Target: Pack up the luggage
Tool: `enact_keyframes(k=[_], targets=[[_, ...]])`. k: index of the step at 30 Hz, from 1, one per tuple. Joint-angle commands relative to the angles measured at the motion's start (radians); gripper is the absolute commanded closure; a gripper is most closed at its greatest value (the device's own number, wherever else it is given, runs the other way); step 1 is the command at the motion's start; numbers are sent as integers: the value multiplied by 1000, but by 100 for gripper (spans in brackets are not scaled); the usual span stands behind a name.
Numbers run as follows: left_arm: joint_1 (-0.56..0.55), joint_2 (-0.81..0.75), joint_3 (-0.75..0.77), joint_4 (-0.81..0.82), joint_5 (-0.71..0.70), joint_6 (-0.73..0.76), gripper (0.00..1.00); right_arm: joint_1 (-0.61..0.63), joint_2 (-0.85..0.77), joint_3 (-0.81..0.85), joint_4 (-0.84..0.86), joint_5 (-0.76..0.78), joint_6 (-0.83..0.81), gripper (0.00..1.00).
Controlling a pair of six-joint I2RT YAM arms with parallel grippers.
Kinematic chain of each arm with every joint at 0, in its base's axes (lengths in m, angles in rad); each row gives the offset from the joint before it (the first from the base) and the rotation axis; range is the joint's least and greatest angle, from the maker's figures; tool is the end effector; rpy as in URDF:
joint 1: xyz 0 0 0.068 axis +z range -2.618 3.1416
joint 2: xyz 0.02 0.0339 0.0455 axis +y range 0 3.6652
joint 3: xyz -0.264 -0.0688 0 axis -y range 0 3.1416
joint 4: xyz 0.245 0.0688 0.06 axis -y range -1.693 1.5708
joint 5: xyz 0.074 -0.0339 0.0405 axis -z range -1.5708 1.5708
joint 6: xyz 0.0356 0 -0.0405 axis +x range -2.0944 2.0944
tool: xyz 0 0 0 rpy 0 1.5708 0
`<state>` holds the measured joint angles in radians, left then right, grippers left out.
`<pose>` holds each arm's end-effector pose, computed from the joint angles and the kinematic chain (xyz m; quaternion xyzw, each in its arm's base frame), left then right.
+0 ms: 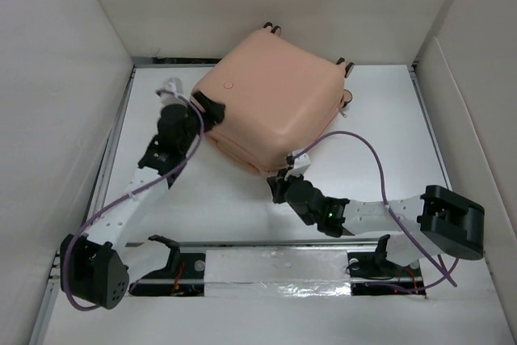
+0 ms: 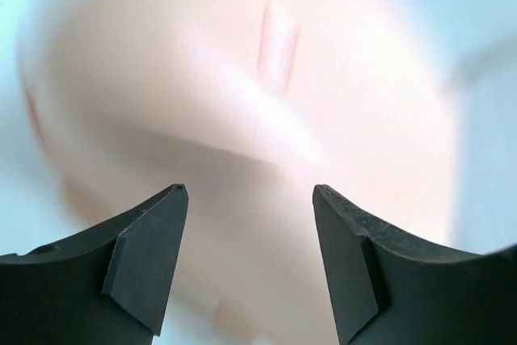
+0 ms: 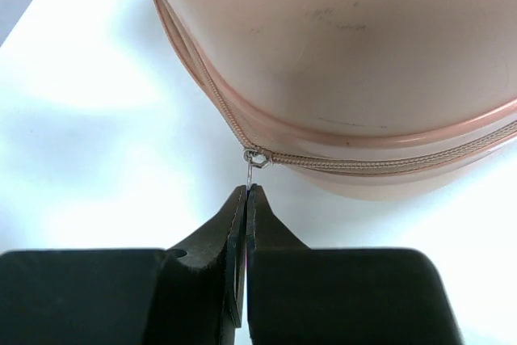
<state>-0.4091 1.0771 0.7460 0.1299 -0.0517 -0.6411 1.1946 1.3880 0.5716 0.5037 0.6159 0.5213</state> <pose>0.2333 -0.0991 0.3012 -0.1059 0.7672 -0.2997 0.5572 0.1226 0.2543 0.2040 -0.0862 0.7862 0.2639 0.5521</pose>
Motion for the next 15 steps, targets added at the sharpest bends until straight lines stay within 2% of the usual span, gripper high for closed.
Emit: enact_keyframes(k=[1, 3, 5, 6, 13, 15], targets=[[192, 23, 211, 211, -24, -86, 40, 74, -67, -36, 153, -194, 68, 100], [271, 102, 249, 231, 90, -129, 41, 74, -84, -61, 159, -212, 71, 100], [346, 206, 294, 209, 140, -150, 42, 74, -113, -94, 157, -237, 77, 100], [361, 239, 338, 173, 144, -147, 43, 74, -122, -104, 154, -248, 80, 100], [418, 437, 395, 148, 180, -138, 45, 74, -168, -111, 79, -288, 85, 100], [418, 521, 458, 87, 204, -105, 45, 74, -176, -105, 58, -288, 83, 100]])
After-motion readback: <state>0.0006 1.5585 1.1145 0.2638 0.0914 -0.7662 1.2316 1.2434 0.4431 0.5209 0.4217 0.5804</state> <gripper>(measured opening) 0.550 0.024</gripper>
